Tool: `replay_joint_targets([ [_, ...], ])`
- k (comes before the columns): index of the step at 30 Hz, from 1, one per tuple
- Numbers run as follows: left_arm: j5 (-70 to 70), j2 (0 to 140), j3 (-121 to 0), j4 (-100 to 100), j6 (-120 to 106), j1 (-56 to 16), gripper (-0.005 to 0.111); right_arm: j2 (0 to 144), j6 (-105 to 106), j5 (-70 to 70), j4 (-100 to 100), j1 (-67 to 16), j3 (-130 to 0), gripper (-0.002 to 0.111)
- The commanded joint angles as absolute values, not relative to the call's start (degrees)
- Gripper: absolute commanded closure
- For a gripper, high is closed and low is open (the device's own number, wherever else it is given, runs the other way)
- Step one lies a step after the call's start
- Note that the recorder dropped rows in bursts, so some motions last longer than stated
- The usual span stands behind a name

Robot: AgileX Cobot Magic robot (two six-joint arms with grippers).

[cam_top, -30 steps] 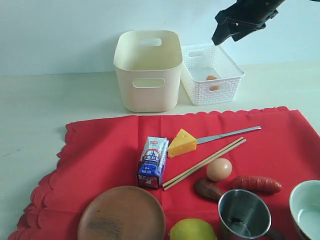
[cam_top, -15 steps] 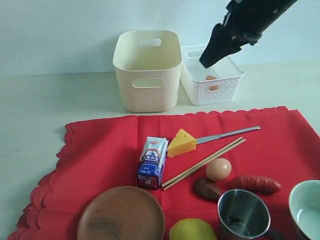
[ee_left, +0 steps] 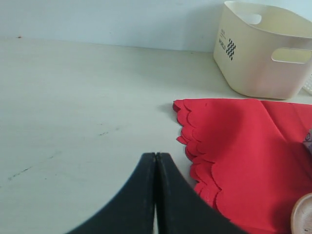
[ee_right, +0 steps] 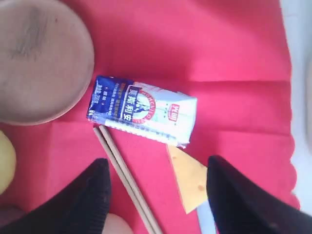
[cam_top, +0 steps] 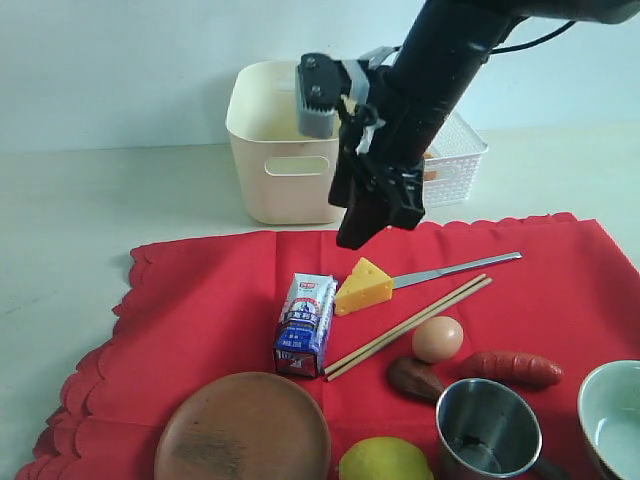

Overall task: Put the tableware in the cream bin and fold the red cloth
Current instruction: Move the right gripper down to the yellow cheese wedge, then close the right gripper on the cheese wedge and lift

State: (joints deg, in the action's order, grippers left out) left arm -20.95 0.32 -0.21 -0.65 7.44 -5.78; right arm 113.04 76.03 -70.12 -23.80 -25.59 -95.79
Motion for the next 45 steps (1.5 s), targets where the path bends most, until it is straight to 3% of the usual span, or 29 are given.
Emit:
replay_joint_targets([
  [1,-20.5,0.0,0.0,-0.7,7.5,-5.6,0.107,115.9,84.6,-70.0,-21.3,-27.9,-95.6,0.052],
  [8,-20.5,0.0,0.0,-0.7,7.5,-5.6,0.107,120.7,84.2,-69.9,-10.1,-29.6,-95.6,0.052],
  [27,-20.5,0.0,0.0,-0.7,7.5,-5.6,0.107,126.1,82.3,-55.5,-7.4,-29.6,-95.7,0.052],
  [45,-20.5,0.0,0.0,-0.7,7.5,-5.6,0.107,129.8,80.7,-56.8,-2.3,-29.6,-95.8,0.052],
])
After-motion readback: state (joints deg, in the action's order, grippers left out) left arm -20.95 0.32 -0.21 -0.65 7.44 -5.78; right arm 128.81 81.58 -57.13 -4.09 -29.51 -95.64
